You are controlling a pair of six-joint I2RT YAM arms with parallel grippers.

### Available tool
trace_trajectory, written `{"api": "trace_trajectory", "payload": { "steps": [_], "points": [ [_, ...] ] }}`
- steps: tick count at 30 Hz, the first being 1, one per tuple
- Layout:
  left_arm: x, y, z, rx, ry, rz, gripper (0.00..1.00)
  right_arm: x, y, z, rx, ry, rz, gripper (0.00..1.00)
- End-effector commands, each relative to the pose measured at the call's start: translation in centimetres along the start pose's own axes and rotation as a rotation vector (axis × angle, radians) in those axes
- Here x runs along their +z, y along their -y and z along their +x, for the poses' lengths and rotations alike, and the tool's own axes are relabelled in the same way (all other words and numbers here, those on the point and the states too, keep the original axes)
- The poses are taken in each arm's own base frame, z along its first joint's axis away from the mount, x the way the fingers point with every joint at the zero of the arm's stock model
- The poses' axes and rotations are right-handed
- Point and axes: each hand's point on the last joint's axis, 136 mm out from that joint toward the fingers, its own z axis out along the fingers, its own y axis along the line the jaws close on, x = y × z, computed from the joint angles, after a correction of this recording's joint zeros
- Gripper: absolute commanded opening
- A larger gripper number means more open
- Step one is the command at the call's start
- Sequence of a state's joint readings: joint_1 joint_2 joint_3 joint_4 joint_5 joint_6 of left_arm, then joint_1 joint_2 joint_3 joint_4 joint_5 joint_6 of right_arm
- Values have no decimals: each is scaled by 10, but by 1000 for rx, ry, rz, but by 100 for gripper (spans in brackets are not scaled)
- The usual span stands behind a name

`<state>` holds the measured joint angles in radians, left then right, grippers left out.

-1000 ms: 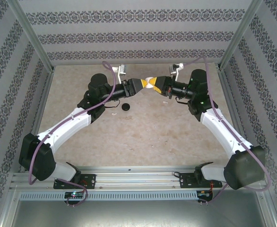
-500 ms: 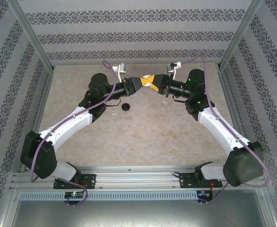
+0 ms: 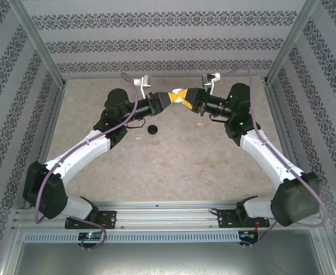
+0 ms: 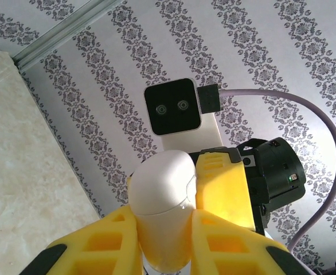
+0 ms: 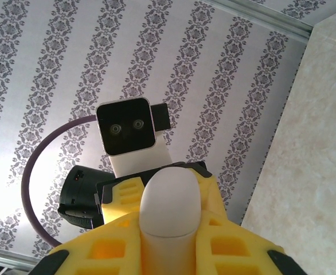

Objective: Insert the wireless bluetooth earbuds into the charging case

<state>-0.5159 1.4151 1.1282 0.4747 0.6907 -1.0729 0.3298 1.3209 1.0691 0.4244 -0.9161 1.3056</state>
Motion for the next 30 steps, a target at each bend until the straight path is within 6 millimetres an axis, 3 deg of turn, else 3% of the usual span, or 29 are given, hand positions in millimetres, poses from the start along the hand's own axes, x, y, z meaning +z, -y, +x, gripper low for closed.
{"api": "trace_trajectory", "payload": {
  "steps": [1,8,14,24,30],
  "points": [
    [-9,36,7,117,-24,72,2,-1,-19,0,-40,23,7,24],
    [-16,39,16,169,-32,66,0,-9,-27,3,-65,41,20,45],
    [-13,38,26,190,-69,63,0,-13,-32,6,-90,39,34,48],
    [-6,39,28,163,-100,69,0,-14,-31,17,-111,-27,54,22],
    [1,39,29,108,-114,86,4,-15,-23,20,-124,-18,77,14]
  ]
}}
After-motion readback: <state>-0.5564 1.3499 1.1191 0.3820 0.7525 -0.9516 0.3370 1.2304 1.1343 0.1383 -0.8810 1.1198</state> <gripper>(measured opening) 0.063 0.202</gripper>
